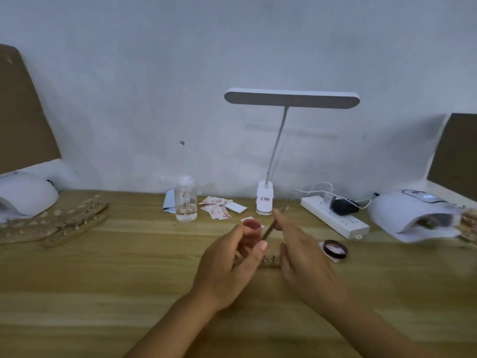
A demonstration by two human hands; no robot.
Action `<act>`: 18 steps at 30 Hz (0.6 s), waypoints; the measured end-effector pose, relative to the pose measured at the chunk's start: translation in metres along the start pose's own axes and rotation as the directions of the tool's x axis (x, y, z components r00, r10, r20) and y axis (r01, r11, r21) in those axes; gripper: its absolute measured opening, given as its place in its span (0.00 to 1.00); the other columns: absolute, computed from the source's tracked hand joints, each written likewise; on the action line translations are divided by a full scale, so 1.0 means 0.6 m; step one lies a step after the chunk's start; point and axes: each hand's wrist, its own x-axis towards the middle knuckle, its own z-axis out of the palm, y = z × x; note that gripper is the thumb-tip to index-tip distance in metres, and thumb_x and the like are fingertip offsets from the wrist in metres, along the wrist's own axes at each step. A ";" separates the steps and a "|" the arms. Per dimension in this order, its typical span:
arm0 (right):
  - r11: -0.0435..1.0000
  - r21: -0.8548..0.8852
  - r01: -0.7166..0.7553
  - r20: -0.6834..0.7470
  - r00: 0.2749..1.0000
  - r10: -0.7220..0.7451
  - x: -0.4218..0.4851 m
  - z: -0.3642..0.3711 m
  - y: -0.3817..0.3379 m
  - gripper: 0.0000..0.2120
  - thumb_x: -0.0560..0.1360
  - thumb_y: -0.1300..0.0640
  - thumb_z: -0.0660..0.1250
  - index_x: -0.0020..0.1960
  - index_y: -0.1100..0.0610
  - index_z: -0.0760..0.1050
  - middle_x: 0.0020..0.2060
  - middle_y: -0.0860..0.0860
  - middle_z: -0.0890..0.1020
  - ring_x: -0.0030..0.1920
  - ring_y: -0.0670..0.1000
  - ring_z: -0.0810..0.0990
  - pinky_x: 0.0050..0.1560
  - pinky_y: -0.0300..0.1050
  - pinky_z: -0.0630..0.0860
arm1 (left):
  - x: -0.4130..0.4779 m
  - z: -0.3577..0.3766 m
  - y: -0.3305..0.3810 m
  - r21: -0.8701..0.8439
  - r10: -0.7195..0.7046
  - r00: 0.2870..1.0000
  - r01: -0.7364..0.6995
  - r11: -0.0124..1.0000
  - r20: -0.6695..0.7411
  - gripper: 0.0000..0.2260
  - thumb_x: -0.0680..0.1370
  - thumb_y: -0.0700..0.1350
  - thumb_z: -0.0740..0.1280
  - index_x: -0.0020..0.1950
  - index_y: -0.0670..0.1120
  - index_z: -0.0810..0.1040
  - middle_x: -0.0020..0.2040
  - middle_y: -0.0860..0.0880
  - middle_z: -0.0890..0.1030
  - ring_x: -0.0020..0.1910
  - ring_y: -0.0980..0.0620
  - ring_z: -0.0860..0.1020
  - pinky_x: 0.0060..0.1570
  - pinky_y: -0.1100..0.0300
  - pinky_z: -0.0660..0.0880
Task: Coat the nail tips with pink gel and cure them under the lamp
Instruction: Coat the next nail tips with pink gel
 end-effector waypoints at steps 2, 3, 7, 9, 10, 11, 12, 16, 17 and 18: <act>0.986 -0.035 0.161 0.035 0.987 -0.160 0.018 -0.003 -0.026 0.34 0.71 0.70 0.60 0.76 0.62 0.59 0.61 0.55 0.79 0.58 0.56 0.79 0.58 0.50 0.74 | -0.004 0.012 0.006 -0.009 0.009 1.000 -0.009 1.000 -0.019 0.08 0.79 0.59 0.59 0.50 0.58 0.74 0.38 0.60 0.79 0.35 0.59 0.76 0.35 0.61 0.68; 0.977 -0.024 0.210 0.068 0.976 -0.208 0.026 -0.005 -0.035 0.35 0.72 0.69 0.59 0.78 0.59 0.56 0.64 0.54 0.78 0.59 0.55 0.78 0.58 0.50 0.74 | -0.006 0.015 0.004 -0.020 -0.002 0.999 0.001 1.000 -0.044 0.07 0.79 0.58 0.58 0.49 0.58 0.73 0.36 0.60 0.79 0.34 0.59 0.76 0.34 0.59 0.67; 0.993 0.109 -0.045 -0.039 0.998 0.049 0.019 -0.022 -0.005 0.34 0.74 0.64 0.60 0.74 0.39 0.58 0.51 0.43 0.82 0.47 0.47 0.80 0.47 0.48 0.76 | -0.006 0.003 -0.021 -0.052 -0.124 0.978 0.117 0.992 -0.169 0.09 0.80 0.54 0.56 0.43 0.54 0.71 0.31 0.59 0.77 0.29 0.58 0.74 0.31 0.56 0.66; 0.948 0.105 -0.300 -0.159 0.936 0.314 -0.011 -0.025 0.037 0.20 0.74 0.62 0.62 0.62 0.46 0.70 0.44 0.41 0.80 0.44 0.45 0.79 0.46 0.47 0.76 | -0.003 -0.003 -0.043 -0.044 -0.219 0.943 0.215 0.976 -0.250 0.10 0.81 0.50 0.57 0.41 0.53 0.71 0.30 0.57 0.76 0.28 0.57 0.73 0.30 0.56 0.64; 0.914 0.052 -0.402 -0.103 0.908 0.405 -0.028 -0.024 0.056 0.15 0.74 0.60 0.64 0.58 0.48 0.72 0.44 0.41 0.79 0.45 0.46 0.79 0.48 0.48 0.76 | -0.001 -0.004 -0.053 -0.053 -0.275 0.921 0.272 0.961 -0.276 0.10 0.82 0.49 0.57 0.41 0.52 0.71 0.29 0.56 0.75 0.28 0.56 0.72 0.30 0.56 0.64; 0.891 -0.015 -0.454 0.008 0.891 0.455 -0.043 -0.017 0.070 0.14 0.73 0.58 0.65 0.57 0.48 0.73 0.45 0.41 0.77 0.48 0.46 0.78 0.52 0.46 0.76 | 0.002 -0.006 -0.062 -0.071 -0.335 0.897 0.329 0.942 -0.290 0.11 0.82 0.49 0.57 0.40 0.51 0.71 0.28 0.56 0.74 0.28 0.56 0.72 0.31 0.55 0.64; 0.884 -0.082 -0.461 0.127 0.874 0.468 -0.054 -0.008 0.081 0.16 0.73 0.56 0.66 0.60 0.48 0.73 0.47 0.42 0.76 0.50 0.45 0.76 0.54 0.44 0.74 | 0.004 -0.006 -0.069 -0.097 -0.392 0.873 0.380 0.920 -0.292 0.11 0.81 0.50 0.57 0.40 0.50 0.72 0.27 0.55 0.74 0.30 0.55 0.72 0.32 0.55 0.65; 0.911 -0.094 -0.402 0.250 0.876 0.412 -0.046 0.017 0.092 0.24 0.74 0.49 0.67 0.69 0.46 0.70 0.51 0.45 0.73 0.53 0.44 0.73 0.54 0.37 0.70 | 0.006 -0.008 -0.078 -0.187 -0.508 0.816 0.473 0.861 -0.274 0.13 0.71 0.56 0.54 0.39 0.51 0.74 0.30 0.53 0.75 0.35 0.48 0.74 0.35 0.55 0.66; 0.919 -0.078 -0.386 0.253 0.884 0.393 -0.040 0.019 0.091 0.22 0.75 0.48 0.67 0.68 0.45 0.72 0.51 0.45 0.74 0.53 0.44 0.74 0.54 0.37 0.71 | 0.004 -0.009 -0.078 -0.185 -0.503 0.822 0.468 0.864 -0.267 0.13 0.71 0.56 0.54 0.39 0.52 0.74 0.30 0.52 0.75 0.35 0.48 0.75 0.35 0.55 0.66; 0.922 -0.058 -0.382 0.255 0.888 0.383 -0.034 0.021 0.089 0.19 0.75 0.48 0.68 0.65 0.45 0.74 0.50 0.46 0.75 0.52 0.44 0.75 0.55 0.38 0.72 | 0.002 -0.009 -0.078 -0.181 -0.493 0.830 0.460 0.869 -0.260 0.13 0.71 0.56 0.54 0.39 0.53 0.75 0.30 0.52 0.75 0.34 0.49 0.75 0.35 0.55 0.66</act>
